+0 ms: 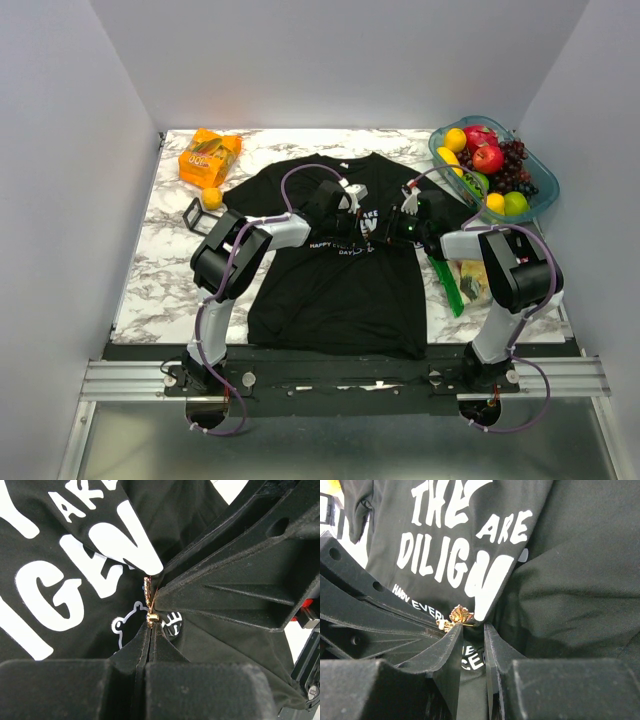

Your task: Pin the brooch onto the clothing

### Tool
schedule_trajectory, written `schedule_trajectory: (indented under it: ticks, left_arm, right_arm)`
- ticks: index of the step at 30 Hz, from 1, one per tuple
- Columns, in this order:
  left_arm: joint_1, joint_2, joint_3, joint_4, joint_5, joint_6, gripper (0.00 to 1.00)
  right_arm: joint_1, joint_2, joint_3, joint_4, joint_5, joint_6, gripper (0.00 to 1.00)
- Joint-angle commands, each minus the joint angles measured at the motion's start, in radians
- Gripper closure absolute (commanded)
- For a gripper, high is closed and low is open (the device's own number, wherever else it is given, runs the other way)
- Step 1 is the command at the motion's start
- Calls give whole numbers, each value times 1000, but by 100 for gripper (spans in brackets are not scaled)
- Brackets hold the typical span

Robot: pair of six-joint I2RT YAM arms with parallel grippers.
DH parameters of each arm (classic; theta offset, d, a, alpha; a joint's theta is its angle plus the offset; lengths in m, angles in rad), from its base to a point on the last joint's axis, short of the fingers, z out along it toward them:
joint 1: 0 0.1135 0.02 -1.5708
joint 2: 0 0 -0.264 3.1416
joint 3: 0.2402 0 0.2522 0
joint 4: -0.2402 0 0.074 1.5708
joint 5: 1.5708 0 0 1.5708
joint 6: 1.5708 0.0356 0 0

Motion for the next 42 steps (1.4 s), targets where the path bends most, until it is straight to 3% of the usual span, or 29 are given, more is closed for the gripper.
schedule_trajectory:
  ticks: [1,42]
  left_arm:
    - [-34,-5,-17,26,46,-7,100]
    - [-8,-47,-84,24,-15,-18,100]
  right_arm:
    - [7,23,38,52,38,13,69]
    - [6,-78,35,-21,125,-11,70]
